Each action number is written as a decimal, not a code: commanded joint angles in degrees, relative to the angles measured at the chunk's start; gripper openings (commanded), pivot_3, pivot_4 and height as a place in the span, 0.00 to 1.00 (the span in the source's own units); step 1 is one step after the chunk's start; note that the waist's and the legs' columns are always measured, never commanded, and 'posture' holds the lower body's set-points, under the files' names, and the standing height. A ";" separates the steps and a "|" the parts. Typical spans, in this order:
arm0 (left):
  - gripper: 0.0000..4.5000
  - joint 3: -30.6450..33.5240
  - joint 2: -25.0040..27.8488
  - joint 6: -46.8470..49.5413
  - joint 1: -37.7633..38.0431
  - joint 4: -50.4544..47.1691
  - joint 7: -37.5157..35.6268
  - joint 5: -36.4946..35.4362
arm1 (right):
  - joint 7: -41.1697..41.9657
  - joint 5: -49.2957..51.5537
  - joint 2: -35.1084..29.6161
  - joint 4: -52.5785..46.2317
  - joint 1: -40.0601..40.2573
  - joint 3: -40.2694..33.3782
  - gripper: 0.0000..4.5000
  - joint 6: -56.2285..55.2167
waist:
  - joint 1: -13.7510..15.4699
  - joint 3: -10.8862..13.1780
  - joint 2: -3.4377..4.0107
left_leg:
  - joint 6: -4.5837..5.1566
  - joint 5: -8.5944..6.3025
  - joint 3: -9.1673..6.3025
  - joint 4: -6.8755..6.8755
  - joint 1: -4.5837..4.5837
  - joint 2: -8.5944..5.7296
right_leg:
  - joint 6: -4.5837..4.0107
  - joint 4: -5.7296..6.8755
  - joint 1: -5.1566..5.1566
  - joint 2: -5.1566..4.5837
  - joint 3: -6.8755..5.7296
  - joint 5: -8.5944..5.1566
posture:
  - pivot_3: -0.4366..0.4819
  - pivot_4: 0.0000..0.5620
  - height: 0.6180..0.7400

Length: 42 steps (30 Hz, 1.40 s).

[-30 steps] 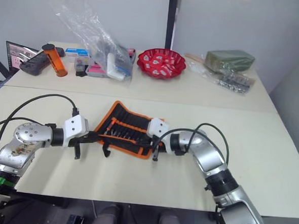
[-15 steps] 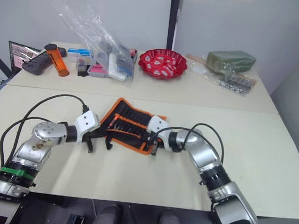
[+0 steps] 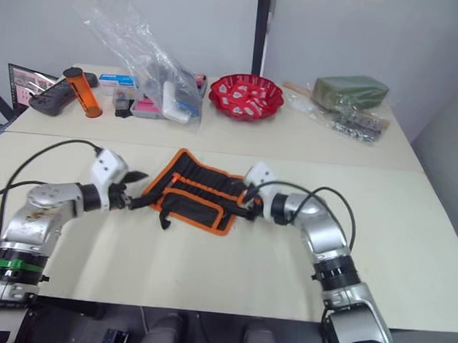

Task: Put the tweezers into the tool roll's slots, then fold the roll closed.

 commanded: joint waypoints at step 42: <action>0.00 -4.19 -10.62 -18.10 3.07 12.74 11.17 8.02 | -16.03 -17.70 7.60 7.55 11.82 11.41 0.00 -12.17 | 0.15 -0.44 0.03 | -0.03 0.00 0.01 -0.02 0.52 -0.03 | 0.10 -0.21 0.49 0.00 0.04 -0.03 | 0.48 0.27 1.00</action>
